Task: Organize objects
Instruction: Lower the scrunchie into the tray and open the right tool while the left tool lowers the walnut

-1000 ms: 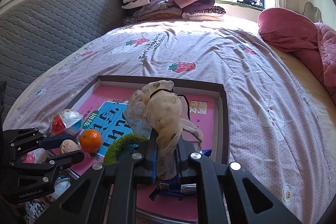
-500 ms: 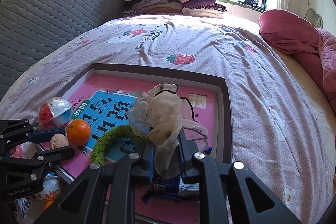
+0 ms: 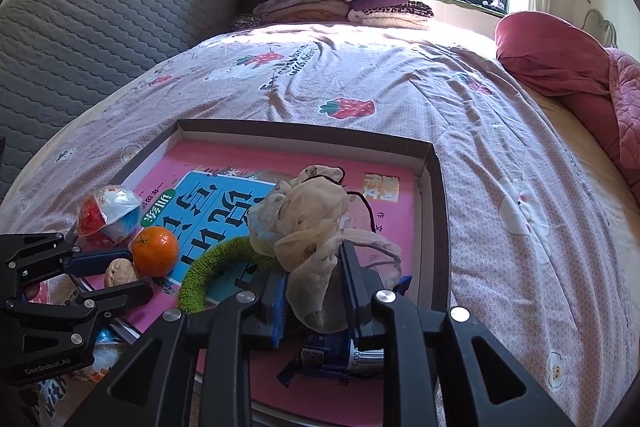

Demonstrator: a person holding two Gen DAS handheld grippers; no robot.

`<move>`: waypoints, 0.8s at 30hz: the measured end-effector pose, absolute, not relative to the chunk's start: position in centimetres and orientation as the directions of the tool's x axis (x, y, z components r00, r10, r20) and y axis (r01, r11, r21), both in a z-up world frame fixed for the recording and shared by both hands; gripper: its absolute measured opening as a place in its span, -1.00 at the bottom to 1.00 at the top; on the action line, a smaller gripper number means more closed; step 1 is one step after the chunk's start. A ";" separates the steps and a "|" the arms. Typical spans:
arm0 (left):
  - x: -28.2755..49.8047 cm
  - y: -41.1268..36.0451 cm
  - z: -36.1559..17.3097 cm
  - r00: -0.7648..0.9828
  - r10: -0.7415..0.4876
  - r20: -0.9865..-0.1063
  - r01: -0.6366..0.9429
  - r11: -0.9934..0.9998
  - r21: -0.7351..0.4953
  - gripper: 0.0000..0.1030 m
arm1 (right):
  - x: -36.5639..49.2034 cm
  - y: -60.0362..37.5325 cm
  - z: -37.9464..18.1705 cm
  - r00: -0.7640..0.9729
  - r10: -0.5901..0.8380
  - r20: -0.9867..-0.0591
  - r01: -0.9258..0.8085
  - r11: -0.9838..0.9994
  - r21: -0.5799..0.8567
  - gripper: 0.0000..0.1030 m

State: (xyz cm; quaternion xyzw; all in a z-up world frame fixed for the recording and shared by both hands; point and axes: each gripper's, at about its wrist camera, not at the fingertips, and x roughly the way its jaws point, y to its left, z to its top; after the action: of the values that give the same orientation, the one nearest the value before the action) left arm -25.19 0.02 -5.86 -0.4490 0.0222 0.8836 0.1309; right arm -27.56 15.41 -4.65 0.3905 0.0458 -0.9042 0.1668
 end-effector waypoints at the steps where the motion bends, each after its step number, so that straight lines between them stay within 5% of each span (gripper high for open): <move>1: -25.2 0.0 -5.9 -0.562 0.212 -0.800 -0.251 -0.965 -0.079 -0.32 | -27.5 15.4 -4.6 -0.638 -0.267 -0.722 0.337 -0.940 0.050 -0.49; 12: -25.4 0.0 -5.9 -0.559 0.199 -0.805 -0.246 -0.967 -0.069 -0.32 | -27.5 15.4 -4.3 -0.632 -0.264 -0.729 0.331 -0.942 0.055 -0.15; 24: -25.2 -0.3 -5.1 -0.562 0.217 -0.798 -0.249 -0.964 -0.087 -0.14 | -27.3 15.4 -3.7 -0.635 -0.257 -0.728 0.315 -0.947 0.060 -0.08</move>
State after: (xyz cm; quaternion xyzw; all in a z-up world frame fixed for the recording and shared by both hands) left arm -25.25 -0.26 -5.09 -0.4492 0.0179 0.8834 0.1321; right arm -27.32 15.41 -3.73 0.3966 0.0363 -0.9035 0.1583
